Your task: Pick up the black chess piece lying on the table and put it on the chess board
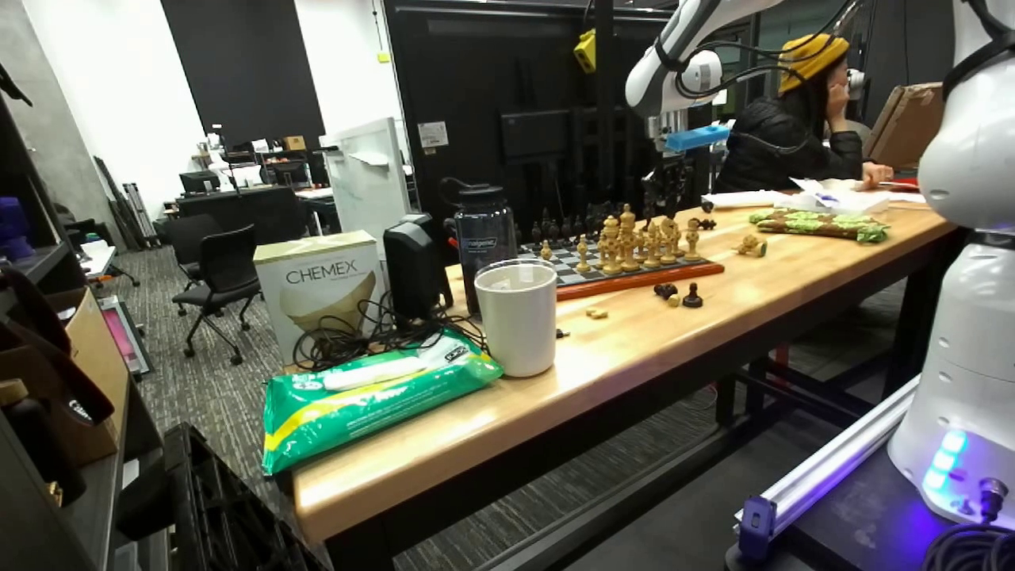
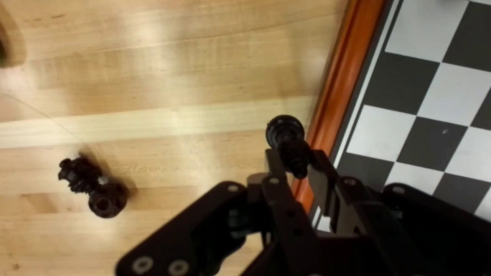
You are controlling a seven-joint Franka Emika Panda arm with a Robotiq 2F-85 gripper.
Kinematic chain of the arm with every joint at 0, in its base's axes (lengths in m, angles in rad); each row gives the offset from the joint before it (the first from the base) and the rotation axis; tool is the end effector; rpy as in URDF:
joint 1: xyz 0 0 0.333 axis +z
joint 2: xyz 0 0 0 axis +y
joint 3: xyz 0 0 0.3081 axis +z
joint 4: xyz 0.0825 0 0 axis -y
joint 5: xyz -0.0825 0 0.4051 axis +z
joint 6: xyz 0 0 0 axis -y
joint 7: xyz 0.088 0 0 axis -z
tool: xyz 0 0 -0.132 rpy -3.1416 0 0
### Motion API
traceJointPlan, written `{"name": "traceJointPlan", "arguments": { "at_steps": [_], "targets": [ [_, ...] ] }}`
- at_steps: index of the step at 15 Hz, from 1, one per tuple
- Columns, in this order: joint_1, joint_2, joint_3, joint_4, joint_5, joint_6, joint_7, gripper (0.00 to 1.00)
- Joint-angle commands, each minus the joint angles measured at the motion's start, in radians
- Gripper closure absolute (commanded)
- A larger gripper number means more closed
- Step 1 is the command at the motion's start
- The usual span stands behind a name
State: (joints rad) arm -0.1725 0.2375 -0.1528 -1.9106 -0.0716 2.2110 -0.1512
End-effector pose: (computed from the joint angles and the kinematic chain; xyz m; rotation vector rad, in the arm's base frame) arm 0.5998 -0.2034 0.3368 3.0276 -0.1937 0.0621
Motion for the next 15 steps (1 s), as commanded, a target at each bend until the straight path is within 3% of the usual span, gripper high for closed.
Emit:
{"name": "traceJointPlan", "arguments": {
  "at_steps": [1, 15],
  "targets": [
    [0.013, 0.026, 0.021, 0.08, -0.011, -0.037, -0.024, 0.94],
    [0.006, 0.223, 0.061, 0.353, 0.006, -0.108, -0.107, 0.94]
  ]
}}
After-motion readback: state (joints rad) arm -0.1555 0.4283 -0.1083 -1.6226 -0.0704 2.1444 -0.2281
